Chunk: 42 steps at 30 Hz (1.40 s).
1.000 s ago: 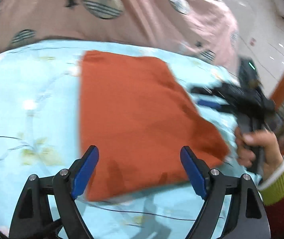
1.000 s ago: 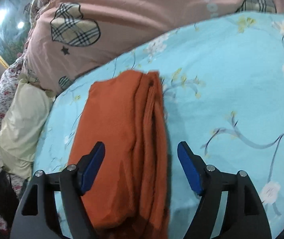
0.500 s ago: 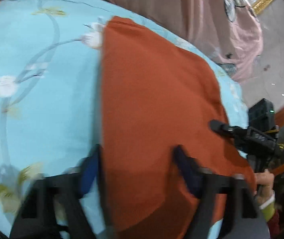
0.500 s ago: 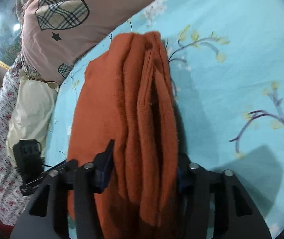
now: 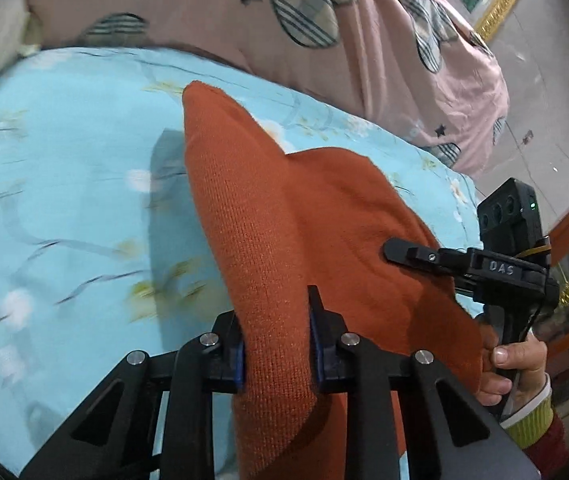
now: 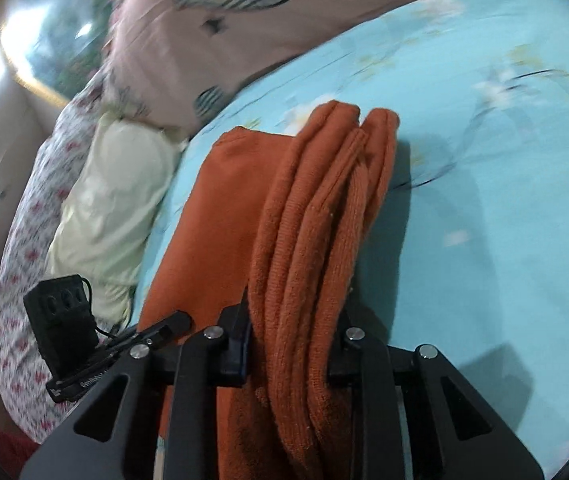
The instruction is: Fold small clothes
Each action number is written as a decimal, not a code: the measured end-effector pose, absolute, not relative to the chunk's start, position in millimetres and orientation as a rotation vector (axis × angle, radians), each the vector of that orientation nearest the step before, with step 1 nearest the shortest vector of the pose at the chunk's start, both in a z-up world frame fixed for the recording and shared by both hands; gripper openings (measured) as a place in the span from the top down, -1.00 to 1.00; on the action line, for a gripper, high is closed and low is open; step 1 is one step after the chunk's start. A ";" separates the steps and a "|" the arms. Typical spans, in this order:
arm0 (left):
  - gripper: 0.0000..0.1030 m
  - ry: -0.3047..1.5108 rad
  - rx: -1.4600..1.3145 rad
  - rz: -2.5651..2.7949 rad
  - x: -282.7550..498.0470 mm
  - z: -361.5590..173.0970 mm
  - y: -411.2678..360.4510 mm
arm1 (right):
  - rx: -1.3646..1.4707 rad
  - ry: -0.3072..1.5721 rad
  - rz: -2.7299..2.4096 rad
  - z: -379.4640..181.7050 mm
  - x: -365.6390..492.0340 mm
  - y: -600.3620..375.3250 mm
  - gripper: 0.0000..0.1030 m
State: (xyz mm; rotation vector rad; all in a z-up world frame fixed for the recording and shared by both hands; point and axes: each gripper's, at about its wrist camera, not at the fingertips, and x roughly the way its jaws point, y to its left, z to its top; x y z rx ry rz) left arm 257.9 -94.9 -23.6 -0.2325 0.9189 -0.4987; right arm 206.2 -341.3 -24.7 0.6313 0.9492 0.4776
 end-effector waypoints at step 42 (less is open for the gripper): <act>-0.45 0.926 -0.055 -0.205 154.4 -25.7 -3.4 | 0.462 0.981 0.357 -34.2 206.1 -274.8 0.18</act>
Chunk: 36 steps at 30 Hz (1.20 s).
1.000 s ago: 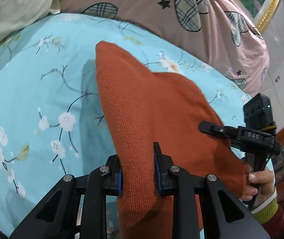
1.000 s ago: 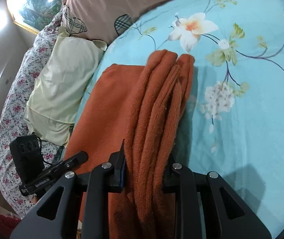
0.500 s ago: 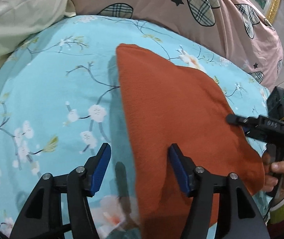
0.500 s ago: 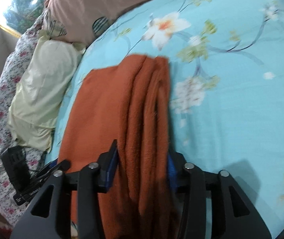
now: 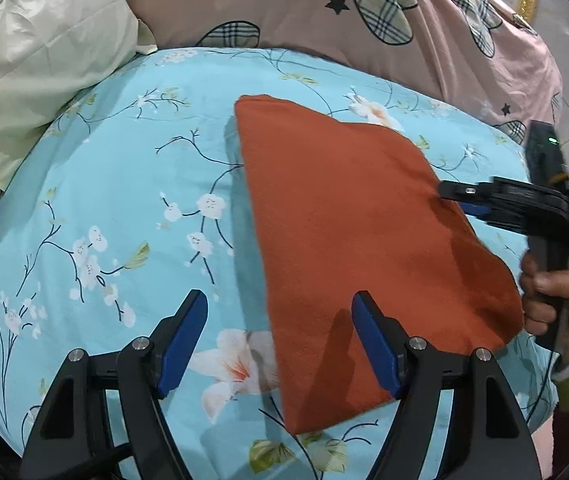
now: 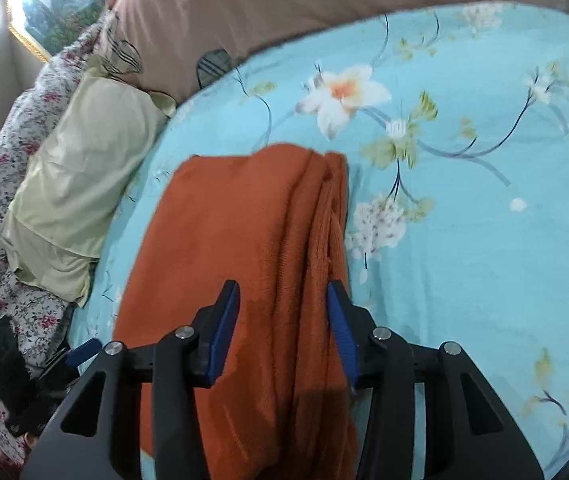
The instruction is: Fold small clothes
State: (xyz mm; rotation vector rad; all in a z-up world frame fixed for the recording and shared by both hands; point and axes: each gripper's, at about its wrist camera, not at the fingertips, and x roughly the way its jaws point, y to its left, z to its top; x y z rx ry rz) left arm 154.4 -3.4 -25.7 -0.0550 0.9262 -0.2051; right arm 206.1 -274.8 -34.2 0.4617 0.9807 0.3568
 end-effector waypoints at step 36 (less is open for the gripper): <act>-0.07 0.865 -0.036 -0.524 153.9 -18.7 -41.3 | 0.373 0.836 0.386 21.9 225.5 -268.3 0.78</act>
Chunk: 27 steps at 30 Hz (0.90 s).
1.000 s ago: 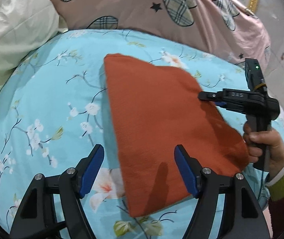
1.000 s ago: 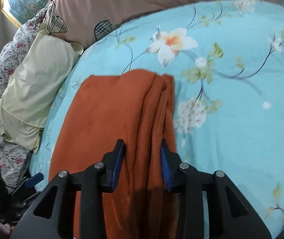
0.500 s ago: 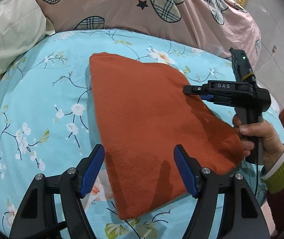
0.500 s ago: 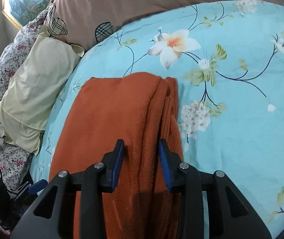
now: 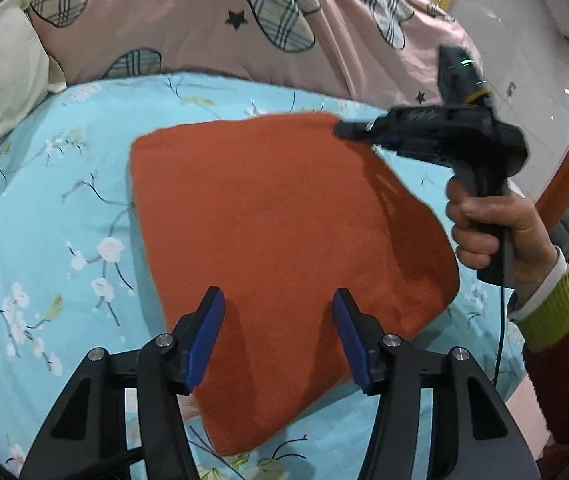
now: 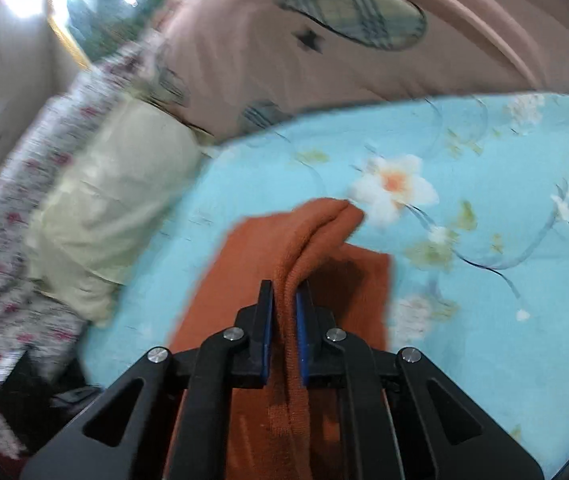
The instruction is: Fold small clothes
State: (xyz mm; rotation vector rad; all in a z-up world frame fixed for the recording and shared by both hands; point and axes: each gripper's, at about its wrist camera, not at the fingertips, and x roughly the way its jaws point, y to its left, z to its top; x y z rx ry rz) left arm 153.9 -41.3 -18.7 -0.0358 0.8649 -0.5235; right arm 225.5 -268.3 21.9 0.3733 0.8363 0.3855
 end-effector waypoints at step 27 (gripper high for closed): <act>-0.12 0.954 -0.053 -0.473 129.0 -58.3 -41.7 | 0.381 1.058 0.279 -63.9 137.2 -261.1 1.00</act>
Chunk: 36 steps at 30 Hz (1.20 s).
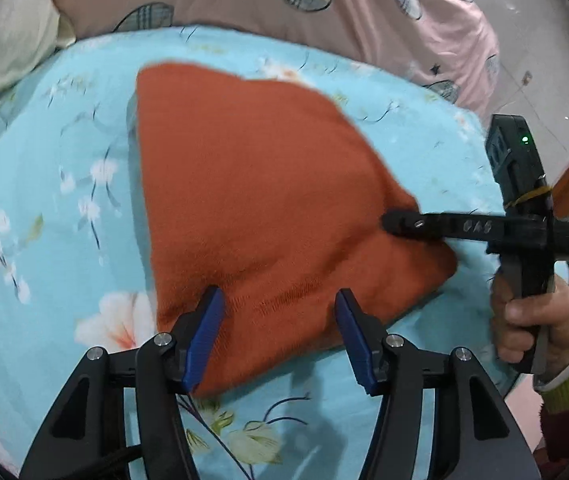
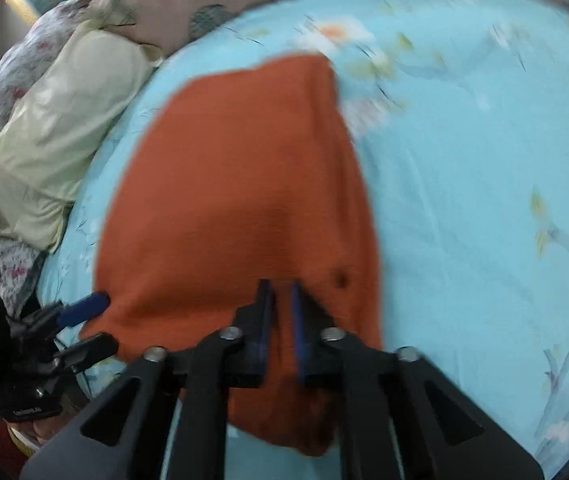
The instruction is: Fold small clothes
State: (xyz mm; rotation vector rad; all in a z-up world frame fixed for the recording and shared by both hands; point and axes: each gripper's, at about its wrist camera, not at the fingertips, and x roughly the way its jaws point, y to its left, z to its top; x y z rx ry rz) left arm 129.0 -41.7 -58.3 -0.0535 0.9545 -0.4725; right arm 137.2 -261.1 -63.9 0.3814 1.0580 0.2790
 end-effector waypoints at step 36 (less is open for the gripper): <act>-0.56 0.996 -0.086 -0.170 176.0 -51.4 -9.5 | 0.439 0.924 0.108 -32.4 223.3 -285.9 0.99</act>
